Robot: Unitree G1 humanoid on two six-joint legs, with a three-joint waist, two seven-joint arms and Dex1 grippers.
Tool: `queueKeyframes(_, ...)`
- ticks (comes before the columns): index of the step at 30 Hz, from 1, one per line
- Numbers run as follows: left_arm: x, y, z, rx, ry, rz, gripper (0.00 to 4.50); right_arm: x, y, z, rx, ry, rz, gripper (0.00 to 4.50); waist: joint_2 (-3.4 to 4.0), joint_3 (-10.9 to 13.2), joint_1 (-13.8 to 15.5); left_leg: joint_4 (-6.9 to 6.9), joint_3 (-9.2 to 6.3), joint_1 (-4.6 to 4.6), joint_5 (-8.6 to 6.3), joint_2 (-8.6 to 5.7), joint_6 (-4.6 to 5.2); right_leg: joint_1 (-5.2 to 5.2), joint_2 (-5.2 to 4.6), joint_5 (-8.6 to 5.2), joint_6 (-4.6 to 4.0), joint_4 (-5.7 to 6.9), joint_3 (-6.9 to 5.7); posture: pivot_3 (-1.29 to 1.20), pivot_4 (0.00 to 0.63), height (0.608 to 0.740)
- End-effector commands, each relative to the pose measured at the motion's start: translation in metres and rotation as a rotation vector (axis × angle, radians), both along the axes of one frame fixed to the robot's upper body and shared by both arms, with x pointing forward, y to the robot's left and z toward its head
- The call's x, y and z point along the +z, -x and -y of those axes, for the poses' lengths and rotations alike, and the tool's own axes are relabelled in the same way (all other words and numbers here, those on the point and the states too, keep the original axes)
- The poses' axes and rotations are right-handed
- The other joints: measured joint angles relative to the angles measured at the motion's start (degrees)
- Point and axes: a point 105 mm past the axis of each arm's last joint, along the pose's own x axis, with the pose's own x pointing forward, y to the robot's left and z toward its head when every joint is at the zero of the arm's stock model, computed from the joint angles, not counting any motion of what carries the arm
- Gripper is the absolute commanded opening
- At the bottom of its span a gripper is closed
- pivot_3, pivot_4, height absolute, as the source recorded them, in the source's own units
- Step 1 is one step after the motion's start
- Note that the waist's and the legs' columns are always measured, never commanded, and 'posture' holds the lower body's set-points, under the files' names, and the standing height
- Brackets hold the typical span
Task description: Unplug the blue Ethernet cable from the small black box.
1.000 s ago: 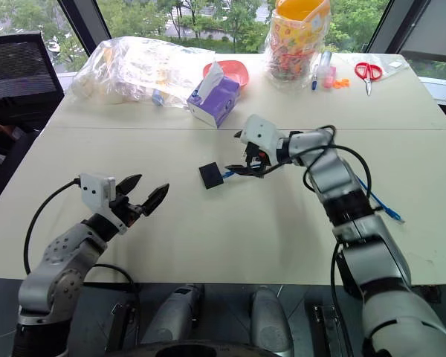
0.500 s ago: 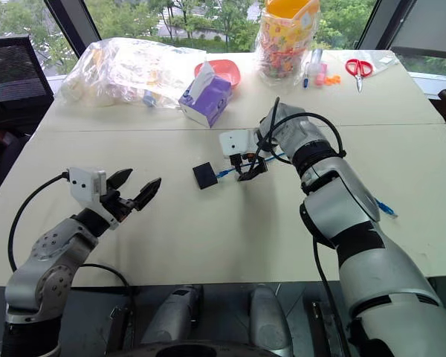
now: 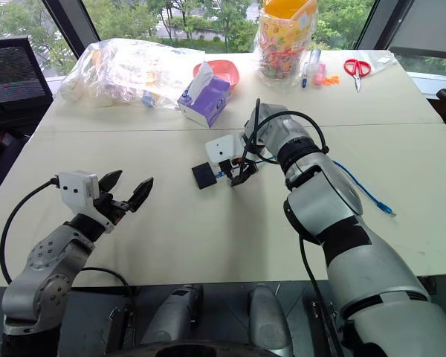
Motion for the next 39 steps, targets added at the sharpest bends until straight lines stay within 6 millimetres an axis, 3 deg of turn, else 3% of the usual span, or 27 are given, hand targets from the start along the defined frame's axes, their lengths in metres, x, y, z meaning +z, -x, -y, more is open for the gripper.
queueKeyframes(1, 0.015, 0.002, 0.0, 0.012, -0.019, 0.069, 4.5, 0.013, -0.006, -0.012, 0.001, -0.037, 0.066, 1.57, 0.0, 0.0, 0.01, 0.0, 0.0, 0.0, 0.01, 0.0, -0.01, -0.01, 0.0, 0.0, 0.0, 0.02, 0.0, 0.0, 0.15, 0.726)
queueKeyframes(4, 0.016, 0.002, 0.0, 0.015, -0.017, 0.072, 4.5, 0.01, -0.007, -0.012, -0.012, -0.033, 0.071, 0.07, 0.0, 0.0, 0.02, 0.01, 0.0, 0.03, 0.02, 0.0, -0.02, 0.0, 0.01, 0.0, -0.01, 0.07, 0.01, 0.0, 0.15, 0.726)
queueKeyframes(5, 0.016, 0.001, 0.0, 0.015, -0.015, 0.072, 4.5, 0.01, -0.007, -0.011, -0.013, -0.033, 0.072, 0.03, 0.0, 0.0, 0.04, 0.01, 0.0, 0.03, 0.02, 0.0, -0.02, 0.0, 0.01, 0.0, -0.01, 0.07, 0.01, 0.0, 0.15, 0.726)
queueKeyframes(10, 0.016, 0.0, -0.001, 0.003, -0.002, 0.067, 4.5, 0.018, -0.012, -0.009, 0.01, -0.062, 0.144, 0.03, 0.0, 0.0, 0.07, 0.01, 0.0, 0.04, 0.02, 0.0, -0.03, 0.0, 0.01, 0.0, -0.01, 0.08, 0.02, 0.0, 0.15, 0.726)
queueKeyframes(14, 0.022, -0.001, 0.007, -0.094, 0.07, 0.037, 4.5, 0.046, -0.02, -0.017, 0.021, -0.282, 0.296, 0.03, 0.01, 0.01, 0.14, 0.01, 0.0, 0.03, 0.02, 0.0, -0.04, 0.0, 0.0, 0.0, 0.0, 0.08, 0.02, 0.0, 0.15, 0.726)
queueKeyframes(19, 0.028, -0.007, 0.023, -0.24, 0.1, -0.004, 4.5, 0.058, -0.023, -0.002, 0.052, -0.42, 0.524, 0.03, -0.01, 0.0, 0.37, 0.02, -0.02, 0.03, 0.03, 0.0, -0.03, 0.03, 0.01, 0.0, 0.01, 0.08, 0.01, 0.0, 0.15, 0.726)
queueKeyframes(27, 0.048, -0.025, 0.042, -0.439, 0.178, -0.026, 4.5, 0.049, 0.003, 0.013, 0.084, -0.562, 0.825, 0.03, -0.02, -0.01, -0.08, 0.06, 0.01, 0.03, 0.05, -0.01, -0.04, 0.0, 0.0, 0.02, 0.03, 0.14, 0.05, 0.0, 0.15, 0.726)
queueKeyframes(32, 0.051, -0.032, 0.061, -0.567, 0.165, -0.065, 4.5, 0.064, 0.019, 0.01, 0.1, -0.619, 0.961, 0.03, -0.03, 0.0, 0.11, 0.08, 0.01, 0.06, 0.07, 0.02, -0.07, -0.04, 0.04, 0.01, 0.03, 0.32, 0.08, 0.0, 0.15, 0.726)
queueKeyframes(39, 0.057, -0.04, 0.065, -0.585, 0.169, -0.054, 4.5, 0.064, 0.034, 0.002, 0.13, -0.634, 0.985, 0.03, -0.04, -0.01, 0.24, 0.15, -0.01, 0.09, 0.09, 0.02, -0.1, 0.03, 0.03, 0.01, 0.03, 0.33, 0.08, 0.0, 0.15, 0.726)
